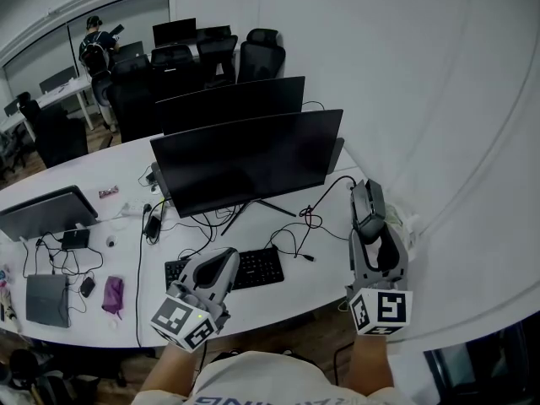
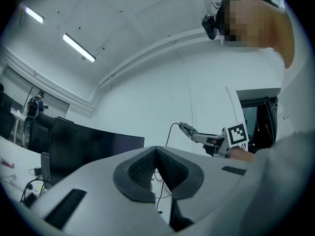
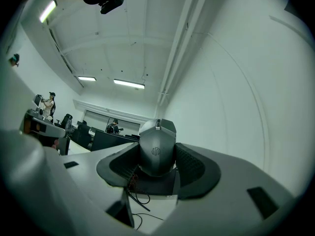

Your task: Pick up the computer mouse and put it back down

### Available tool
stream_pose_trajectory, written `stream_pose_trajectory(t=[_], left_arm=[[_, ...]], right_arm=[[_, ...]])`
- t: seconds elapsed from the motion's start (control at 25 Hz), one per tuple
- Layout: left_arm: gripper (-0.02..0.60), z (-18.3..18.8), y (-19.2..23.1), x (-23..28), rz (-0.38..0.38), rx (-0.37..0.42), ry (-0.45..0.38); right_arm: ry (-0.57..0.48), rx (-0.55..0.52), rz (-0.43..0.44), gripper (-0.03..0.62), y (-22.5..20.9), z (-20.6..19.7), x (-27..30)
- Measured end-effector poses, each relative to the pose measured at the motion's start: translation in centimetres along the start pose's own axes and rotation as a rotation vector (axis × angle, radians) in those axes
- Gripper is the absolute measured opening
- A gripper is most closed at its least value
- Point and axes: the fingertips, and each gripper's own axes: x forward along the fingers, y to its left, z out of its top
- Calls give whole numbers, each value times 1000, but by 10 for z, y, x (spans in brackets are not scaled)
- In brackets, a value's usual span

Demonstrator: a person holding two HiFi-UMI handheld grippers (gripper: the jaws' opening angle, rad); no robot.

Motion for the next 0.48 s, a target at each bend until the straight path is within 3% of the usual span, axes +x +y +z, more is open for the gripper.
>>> stream_pose_trajectory(t=[0.48], left_arm=[[5, -3, -2, 1, 14, -6, 8]], right_arm=[[57, 0, 8, 248, -6, -24, 9]])
